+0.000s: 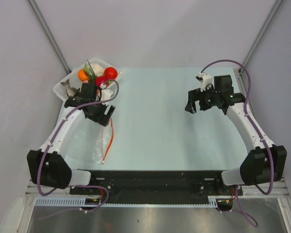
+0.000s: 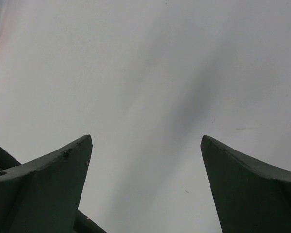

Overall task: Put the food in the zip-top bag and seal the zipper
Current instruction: Pick up the zipper food storage bag at the center of the board.

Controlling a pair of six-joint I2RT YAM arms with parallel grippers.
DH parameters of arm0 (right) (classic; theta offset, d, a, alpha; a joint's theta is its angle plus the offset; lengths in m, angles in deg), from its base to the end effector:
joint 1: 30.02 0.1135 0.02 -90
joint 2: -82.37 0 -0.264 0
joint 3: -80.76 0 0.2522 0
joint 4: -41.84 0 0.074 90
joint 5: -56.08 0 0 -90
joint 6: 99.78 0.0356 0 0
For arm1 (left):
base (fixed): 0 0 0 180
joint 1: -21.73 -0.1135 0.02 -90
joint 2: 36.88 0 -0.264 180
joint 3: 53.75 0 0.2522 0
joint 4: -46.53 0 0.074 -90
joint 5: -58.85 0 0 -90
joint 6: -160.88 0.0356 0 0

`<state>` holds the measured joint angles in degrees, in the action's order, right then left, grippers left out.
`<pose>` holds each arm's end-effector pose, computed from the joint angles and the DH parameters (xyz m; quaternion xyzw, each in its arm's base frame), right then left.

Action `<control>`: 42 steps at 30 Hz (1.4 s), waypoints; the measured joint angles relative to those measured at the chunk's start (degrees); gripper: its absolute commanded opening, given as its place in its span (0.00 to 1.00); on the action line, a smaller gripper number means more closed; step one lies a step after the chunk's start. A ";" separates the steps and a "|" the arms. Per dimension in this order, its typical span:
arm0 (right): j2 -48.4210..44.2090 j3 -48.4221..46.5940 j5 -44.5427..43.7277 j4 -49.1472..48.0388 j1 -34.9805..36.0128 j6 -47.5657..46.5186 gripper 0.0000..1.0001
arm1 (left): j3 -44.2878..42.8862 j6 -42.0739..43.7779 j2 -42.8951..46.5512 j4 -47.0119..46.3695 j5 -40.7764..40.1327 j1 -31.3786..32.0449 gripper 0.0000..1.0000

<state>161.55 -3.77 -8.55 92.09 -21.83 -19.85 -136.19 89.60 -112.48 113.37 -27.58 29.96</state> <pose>0.2915 0.0574 0.3214 -0.2261 0.8762 0.1966 0.3774 0.2565 -0.0393 0.3044 0.2328 0.9370 -0.0063 0.2604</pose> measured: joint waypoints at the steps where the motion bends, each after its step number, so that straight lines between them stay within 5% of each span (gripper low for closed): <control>1: 0.13 0.20 -0.20 -0.15 0.17 0.17 1.00 | 0.66 0.22 -0.92 -0.28 -0.44 0.35 0.82; 12: 0.37 1.66 -0.70 -1.31 0.66 1.75 1.00 | 6.80 0.17 -11.72 -3.96 -7.08 5.27 0.63; 24: 0.92 4.33 -0.26 -1.68 0.72 2.93 1.00 | 6.71 -1.62 -19.80 -4.35 -11.30 5.27 0.15; 25: 0.96 4.37 -0.09 -1.66 0.70 3.06 1.00 | 6.60 -1.81 -20.00 -4.31 -11.43 5.27 0.02; 26: 0.98 4.39 0.20 -1.68 0.70 3.30 1.00 | 6.32 -1.79 -20.17 -4.13 -11.56 5.27 0.00; 33: 1.18 5.70 4.81 -2.38 0.72 6.67 1.00 | 1.14 -2.78 -20.41 -0.39 -7.65 5.27 0.00; 42: -3.67 7.19 13.05 -11.52 1.62 19.06 1.00 | -22.08 -9.33 -18.71 3.87 12.02 6.05 0.00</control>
<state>157.88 3.42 4.50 80.57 -20.22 -0.79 -158.27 80.27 -131.19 117.24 -15.56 36.02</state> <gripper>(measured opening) 0.994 0.005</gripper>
